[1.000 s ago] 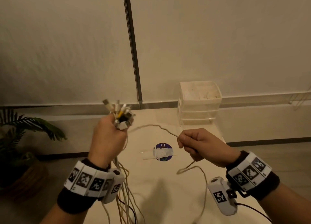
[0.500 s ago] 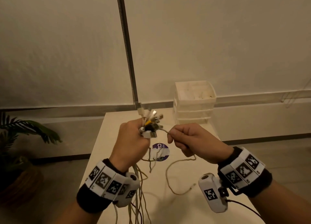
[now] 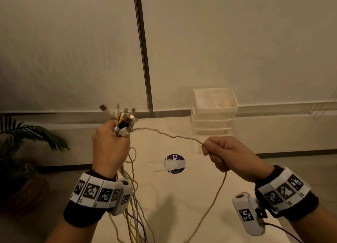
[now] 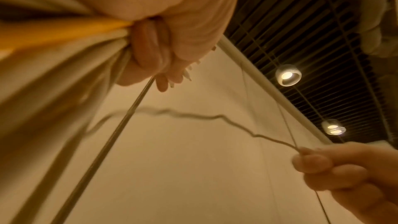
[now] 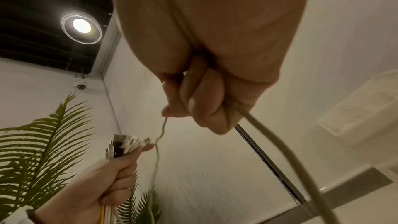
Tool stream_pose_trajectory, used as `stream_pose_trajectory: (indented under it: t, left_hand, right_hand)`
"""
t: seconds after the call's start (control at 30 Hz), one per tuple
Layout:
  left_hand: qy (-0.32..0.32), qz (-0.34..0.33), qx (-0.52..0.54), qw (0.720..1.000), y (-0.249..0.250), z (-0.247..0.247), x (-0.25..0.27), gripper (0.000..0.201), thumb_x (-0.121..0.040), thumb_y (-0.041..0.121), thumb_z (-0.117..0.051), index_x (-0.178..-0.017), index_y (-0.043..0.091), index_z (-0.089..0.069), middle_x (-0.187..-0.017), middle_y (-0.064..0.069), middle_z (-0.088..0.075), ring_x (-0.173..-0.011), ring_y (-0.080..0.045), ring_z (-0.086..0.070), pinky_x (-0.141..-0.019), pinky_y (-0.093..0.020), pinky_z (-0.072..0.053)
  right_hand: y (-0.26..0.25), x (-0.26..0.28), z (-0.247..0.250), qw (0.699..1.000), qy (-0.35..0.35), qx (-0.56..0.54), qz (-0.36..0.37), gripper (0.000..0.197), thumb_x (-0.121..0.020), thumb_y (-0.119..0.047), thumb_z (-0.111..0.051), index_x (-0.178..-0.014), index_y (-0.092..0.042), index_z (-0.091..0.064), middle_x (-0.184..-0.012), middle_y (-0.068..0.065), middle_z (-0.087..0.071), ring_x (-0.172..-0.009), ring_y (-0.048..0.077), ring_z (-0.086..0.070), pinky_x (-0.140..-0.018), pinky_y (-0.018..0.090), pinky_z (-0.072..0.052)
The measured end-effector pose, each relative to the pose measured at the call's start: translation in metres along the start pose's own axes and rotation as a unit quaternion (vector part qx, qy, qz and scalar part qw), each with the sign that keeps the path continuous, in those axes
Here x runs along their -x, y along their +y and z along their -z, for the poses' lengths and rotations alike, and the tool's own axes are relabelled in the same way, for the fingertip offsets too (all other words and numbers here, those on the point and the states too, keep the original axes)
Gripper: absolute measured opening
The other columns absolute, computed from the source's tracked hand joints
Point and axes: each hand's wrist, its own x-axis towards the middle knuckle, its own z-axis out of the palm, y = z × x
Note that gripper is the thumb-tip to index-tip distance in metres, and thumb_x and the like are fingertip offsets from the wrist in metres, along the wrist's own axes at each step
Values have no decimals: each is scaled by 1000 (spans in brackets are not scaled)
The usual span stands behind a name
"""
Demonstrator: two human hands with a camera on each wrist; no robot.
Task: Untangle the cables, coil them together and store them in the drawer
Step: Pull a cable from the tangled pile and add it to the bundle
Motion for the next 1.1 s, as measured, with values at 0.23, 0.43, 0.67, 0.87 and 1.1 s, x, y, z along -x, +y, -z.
stream_pose_trajectory:
  t: [0.23,0.43,0.67,0.87,1.1]
  left_hand:
    - [-247,-143,185,940,54,-35,35,12,-81,12,-75,-90,20,-73,-86,9,-73,-81,-2,-69,-70,-16,-52]
    - [-253,-174,86,948,52,-49,27,26,-87,3,-66,-81,27,-68,-77,10,-70,-73,-6,-65,-64,-16,-47]
    - [-77,93,238,964,35,-21,-12,14,-93,14,-63,-80,19,-65,-49,12,-53,-41,-4,-39,-50,-26,-31]
    - [-86,15,203,975,43,-10,-4,9,-89,21,-68,-95,28,-68,-96,4,-72,-95,-36,-65,-87,-55,-51]
    - [-294,-151,170,928,64,-51,36,17,-85,7,-71,-97,20,-72,-94,8,-74,-89,-8,-69,-79,-31,-56]
  right_hand:
    - [-28,-9,-25,998,-21,15,54,33,-102,-22,-41,-81,-6,-62,-54,1,-38,-46,13,-29,-46,26,-26]
    - [-28,-6,-22,998,-5,8,59,34,-102,-22,-40,-84,-5,-63,-55,3,-38,-46,11,-30,-46,26,-26]
    - [3,22,7,999,16,-36,31,38,-93,-45,-52,-77,-12,-64,-53,4,-34,-46,13,-27,-46,23,-26]
    - [13,32,10,999,34,-32,12,39,-94,-41,-51,-77,-9,-62,-52,2,-34,-44,12,-27,-44,22,-28]
    - [-16,17,-16,998,21,-37,40,31,-100,-22,-42,-81,-6,-61,-53,4,-36,-45,14,-28,-44,23,-27]
